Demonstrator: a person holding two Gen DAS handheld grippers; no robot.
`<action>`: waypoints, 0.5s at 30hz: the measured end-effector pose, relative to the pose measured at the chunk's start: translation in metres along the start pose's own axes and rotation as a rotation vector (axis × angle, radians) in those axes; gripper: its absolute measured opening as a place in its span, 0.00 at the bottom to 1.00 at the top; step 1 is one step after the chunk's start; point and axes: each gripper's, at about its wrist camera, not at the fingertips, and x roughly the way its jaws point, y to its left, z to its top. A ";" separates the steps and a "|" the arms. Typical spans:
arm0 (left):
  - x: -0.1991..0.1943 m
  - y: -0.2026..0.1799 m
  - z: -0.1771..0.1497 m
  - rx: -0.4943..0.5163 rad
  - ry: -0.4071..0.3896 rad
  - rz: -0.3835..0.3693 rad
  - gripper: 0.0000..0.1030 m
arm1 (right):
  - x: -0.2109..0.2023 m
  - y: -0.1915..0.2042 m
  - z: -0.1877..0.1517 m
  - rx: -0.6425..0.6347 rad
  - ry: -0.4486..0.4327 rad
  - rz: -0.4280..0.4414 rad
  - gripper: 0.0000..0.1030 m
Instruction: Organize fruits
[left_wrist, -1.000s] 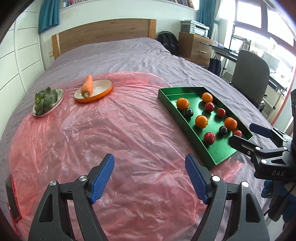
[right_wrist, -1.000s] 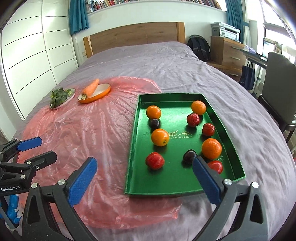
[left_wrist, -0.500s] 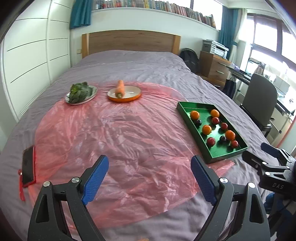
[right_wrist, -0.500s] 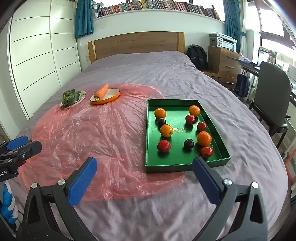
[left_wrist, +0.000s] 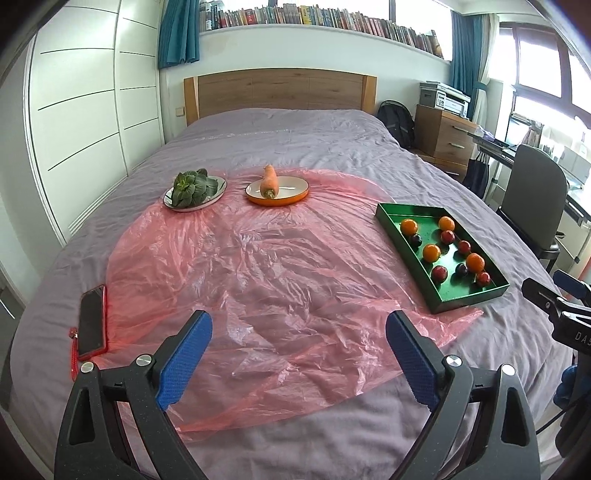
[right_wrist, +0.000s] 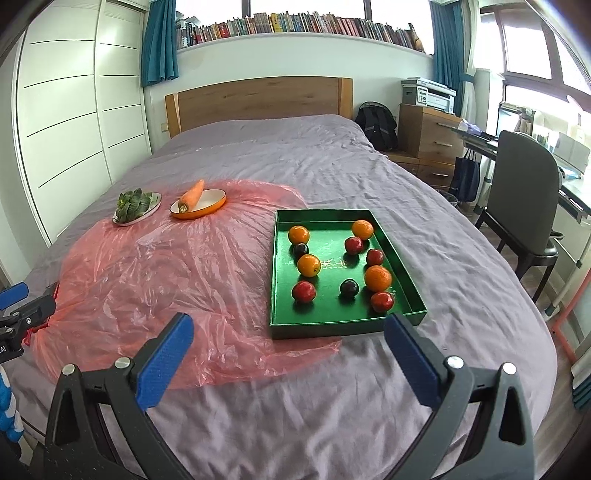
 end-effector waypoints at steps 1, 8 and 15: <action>0.001 -0.001 0.000 0.002 0.005 -0.002 0.90 | -0.001 0.000 0.000 0.000 -0.001 -0.002 1.00; 0.000 0.001 -0.003 0.013 0.007 0.001 0.90 | -0.006 -0.005 -0.003 0.014 -0.001 -0.017 1.00; -0.002 0.005 -0.001 0.012 0.006 0.009 0.90 | -0.007 -0.009 -0.002 0.029 -0.006 -0.017 1.00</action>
